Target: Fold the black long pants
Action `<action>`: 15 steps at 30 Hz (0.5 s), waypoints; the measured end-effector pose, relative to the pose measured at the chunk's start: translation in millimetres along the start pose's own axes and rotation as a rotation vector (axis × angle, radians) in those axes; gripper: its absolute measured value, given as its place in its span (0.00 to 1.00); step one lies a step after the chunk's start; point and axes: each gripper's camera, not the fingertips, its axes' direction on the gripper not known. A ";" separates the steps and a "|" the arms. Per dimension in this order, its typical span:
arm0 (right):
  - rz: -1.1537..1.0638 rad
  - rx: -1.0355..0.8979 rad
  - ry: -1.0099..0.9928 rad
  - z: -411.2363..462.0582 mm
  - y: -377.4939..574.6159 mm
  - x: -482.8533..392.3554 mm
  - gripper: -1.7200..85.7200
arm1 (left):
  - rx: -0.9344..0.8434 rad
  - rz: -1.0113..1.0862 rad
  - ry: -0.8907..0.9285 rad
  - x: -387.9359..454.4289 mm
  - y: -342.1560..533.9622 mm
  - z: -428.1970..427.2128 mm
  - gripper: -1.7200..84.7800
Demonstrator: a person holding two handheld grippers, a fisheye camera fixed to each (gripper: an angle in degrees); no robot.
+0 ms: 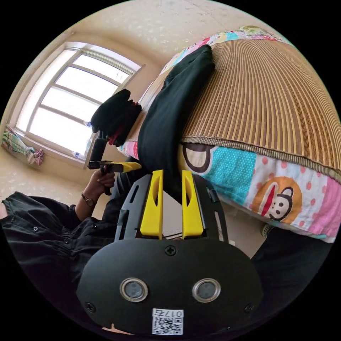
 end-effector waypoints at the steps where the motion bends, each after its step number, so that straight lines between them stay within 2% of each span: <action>1: -0.003 -0.003 -0.017 -2.8 -4.4 4.3 0.13 | 0.034 -0.001 -0.009 -2.9 -0.4 -4.1 0.16; 8: 0.055 -0.040 -0.259 -3.4 -22.5 47.0 0.15 | 0.051 0.010 -0.155 -8.7 19.2 26.7 0.18; 13: 0.092 -0.021 -0.358 1.8 -12.3 53.7 0.14 | 0.090 0.009 -0.152 -11.5 50.7 32.1 0.17; 15: 0.082 -0.036 -0.303 2.0 -6.1 49.1 0.11 | 0.000 0.022 -0.018 -17.5 57.9 51.6 0.14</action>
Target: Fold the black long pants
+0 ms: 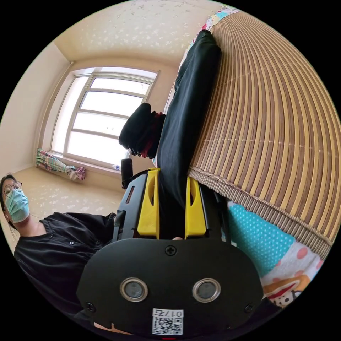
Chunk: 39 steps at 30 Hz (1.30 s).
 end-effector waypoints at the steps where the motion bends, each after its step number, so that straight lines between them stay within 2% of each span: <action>1: -0.004 -0.004 0.019 -0.4 2.4 -1.3 0.11 | -0.013 -0.007 0.015 -2.1 2.6 5.1 0.14; 4: -0.047 -0.023 -0.011 -7.9 18.2 -11.2 0.07 | -0.008 0.026 0.023 -0.4 20.0 3.6 0.11; 7: -0.162 0.019 -0.070 -35.1 41.7 -50.7 0.04 | 0.049 0.228 0.122 40.9 44.9 -27.2 0.09; 9: -0.310 0.093 -0.125 -76.2 59.5 -104.1 0.03 | 0.149 0.420 0.266 92.4 62.5 -68.5 0.08; 11: -0.448 0.139 -0.138 -108.1 72.0 -155.6 0.03 | 0.210 0.580 0.311 143.3 70.1 -100.0 0.08; 15: -0.813 0.241 -0.009 -164.6 103.2 -298.5 0.02 | 0.382 0.943 0.270 269.9 89.2 -175.3 0.08; 19: -0.984 0.339 -0.014 -202.9 117.8 -396.6 0.02 | 0.550 1.148 0.303 352.0 102.6 -229.5 0.08; 23: -1.078 0.462 -0.050 -226.3 118.7 -467.2 0.02 | 0.671 1.174 0.241 426.0 103.6 -271.5 0.08; 26: -1.030 0.485 0.045 -227.0 92.8 -484.3 0.02 | 0.651 1.035 0.160 439.0 67.8 -272.2 0.08; 31: -0.784 0.454 0.264 -199.2 1.9 -440.6 0.02 | 0.451 0.716 0.147 375.3 -70.7 -227.2 0.08; 33: -0.645 0.404 0.398 -180.4 -59.7 -407.2 0.02 | 0.375 0.586 0.089 342.4 -135.7 -197.3 0.08; 36: -0.578 0.398 0.509 -158.7 -104.0 -380.2 0.02 | 0.346 0.544 -0.052 325.9 -169.3 -162.7 0.08; 39: -0.598 0.351 0.625 -129.0 -92.4 -355.3 0.03 | 0.300 0.515 -0.122 308.9 -148.2 -117.5 0.08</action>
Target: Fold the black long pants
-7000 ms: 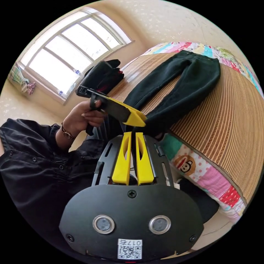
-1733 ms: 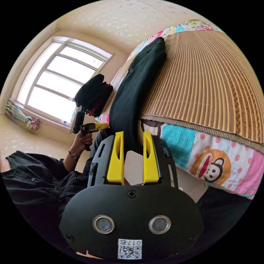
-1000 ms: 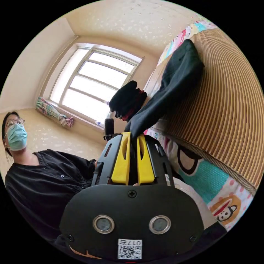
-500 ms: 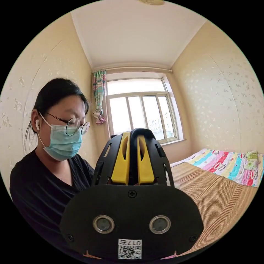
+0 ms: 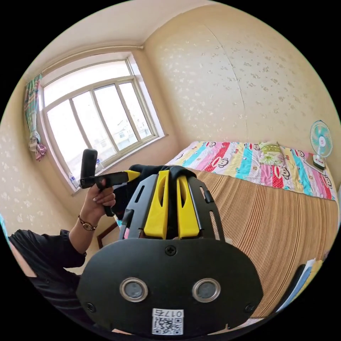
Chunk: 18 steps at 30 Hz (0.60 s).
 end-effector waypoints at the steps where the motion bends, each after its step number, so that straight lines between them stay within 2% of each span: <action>1: -0.027 0.002 0.011 2.9 15.1 -3.3 0.03 | -0.001 0.014 0.003 2.3 14.8 6.6 0.08; 4: -0.068 0.023 -0.078 1.5 122.3 -7.0 0.03 | -0.074 0.072 0.097 4.9 110.9 38.6 0.08; 6: 0.032 -0.076 -0.244 5.4 216.0 3.0 0.03 | -0.223 0.011 0.213 -2.2 199.5 71.5 0.08; 8: 0.135 -0.182 -0.327 13.8 282.9 5.4 0.04 | -0.363 -0.077 0.259 -7.3 262.2 97.1 0.08; 11: 0.284 -0.410 -0.338 32.7 357.4 0.1 0.05 | -0.508 -0.284 0.155 -26.2 338.1 120.7 0.09; 12: 0.307 -0.488 -0.314 37.6 370.3 -2.0 0.05 | -0.512 -0.392 0.145 -39.2 353.0 123.3 0.09; 14: 0.327 -0.513 -0.263 37.1 368.6 1.9 0.07 | -0.485 -0.496 0.199 -55.1 355.0 121.1 0.10; 16: 0.367 -0.436 -0.244 30.9 348.4 17.5 0.10 | -0.421 -0.505 0.211 -62.4 340.2 112.1 0.11; 18: 0.396 -0.268 -0.291 25.3 309.6 44.6 0.15 | -0.329 -0.459 0.174 -64.3 310.9 97.0 0.13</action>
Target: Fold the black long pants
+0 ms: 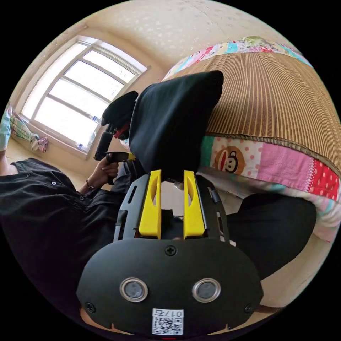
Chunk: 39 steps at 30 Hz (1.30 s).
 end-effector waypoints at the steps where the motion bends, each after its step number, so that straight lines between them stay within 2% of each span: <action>1: -0.001 0.029 -0.014 -2.9 -11.2 2.2 0.16 | 0.024 0.012 -0.006 3.4 -5.3 -5.8 0.15; 2: 0.003 0.061 -0.025 -3.6 -34.5 8.1 0.18 | 0.074 0.036 -0.006 9.1 -15.1 -18.4 0.19; 5: 0.091 -0.016 -0.031 28.1 -90.7 36.5 0.21 | 0.158 0.052 -0.013 14.1 -34.7 -39.0 0.21; 8: 0.182 -0.181 -0.086 82.3 -128.6 57.0 0.22 | 0.128 0.048 -0.011 12.5 -49.9 -31.2 0.20; 13: 0.182 -0.134 -0.005 109.2 -169.6 36.4 0.22 | 0.098 -0.049 -0.137 -1.1 -56.0 -25.6 0.17; 17: 0.298 -0.096 -0.068 151.4 -217.6 35.2 0.20 | 0.297 -0.154 -0.075 -29.6 -43.5 -76.2 0.17; 23: 0.367 -0.114 -0.036 256.3 -294.1 -7.3 0.19 | 0.467 -0.247 -0.169 -51.1 3.8 -148.1 0.17; 32: 0.386 -0.051 -0.068 434.2 -372.1 -85.7 0.19 | 0.545 -0.405 -0.203 -79.7 78.1 -178.3 0.16; 37: 0.277 -0.177 -0.068 478.6 -394.3 -104.9 0.19 | 0.566 -0.390 -0.157 -83.1 81.4 -174.7 0.15; 39: 0.140 -0.279 -0.171 462.3 -399.0 -94.5 0.16 | 0.549 -0.323 -0.151 -75.5 68.6 -167.2 0.12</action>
